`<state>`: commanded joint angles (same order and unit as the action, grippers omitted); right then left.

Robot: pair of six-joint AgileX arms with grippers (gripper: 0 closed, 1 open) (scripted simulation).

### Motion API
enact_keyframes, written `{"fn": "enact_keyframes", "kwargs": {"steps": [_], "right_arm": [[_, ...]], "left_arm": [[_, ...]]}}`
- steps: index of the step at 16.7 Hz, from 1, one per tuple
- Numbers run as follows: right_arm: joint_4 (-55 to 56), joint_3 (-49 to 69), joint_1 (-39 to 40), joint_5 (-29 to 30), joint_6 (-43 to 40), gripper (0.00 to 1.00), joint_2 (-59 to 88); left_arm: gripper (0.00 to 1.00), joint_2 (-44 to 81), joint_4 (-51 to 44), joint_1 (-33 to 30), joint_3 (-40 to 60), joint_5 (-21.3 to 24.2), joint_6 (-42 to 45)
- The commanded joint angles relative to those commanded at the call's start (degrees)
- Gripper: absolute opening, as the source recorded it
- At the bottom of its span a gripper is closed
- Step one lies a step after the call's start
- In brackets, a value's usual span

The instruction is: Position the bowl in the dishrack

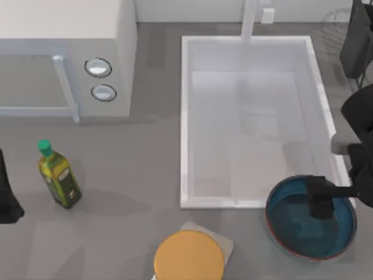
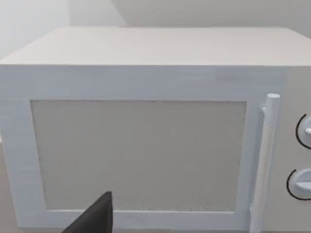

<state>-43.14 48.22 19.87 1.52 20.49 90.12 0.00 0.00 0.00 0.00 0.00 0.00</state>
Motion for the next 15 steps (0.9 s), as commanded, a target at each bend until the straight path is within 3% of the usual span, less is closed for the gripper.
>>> {"fn": "enact_keyframes", "kwargs": {"steps": [6, 15], "right_arm": [[3.3, -2.2, 0.0, 0.0, 0.0, 1.0, 1.6], [3.3, -2.2, 0.0, 0.0, 0.0, 0.32, 1.6]], "left_arm": [[1.0, 0.0, 0.0, 0.0, 0.0, 0.0, 0.0], [1.0, 0.0, 0.0, 0.0, 0.0, 0.0, 0.0]]}}
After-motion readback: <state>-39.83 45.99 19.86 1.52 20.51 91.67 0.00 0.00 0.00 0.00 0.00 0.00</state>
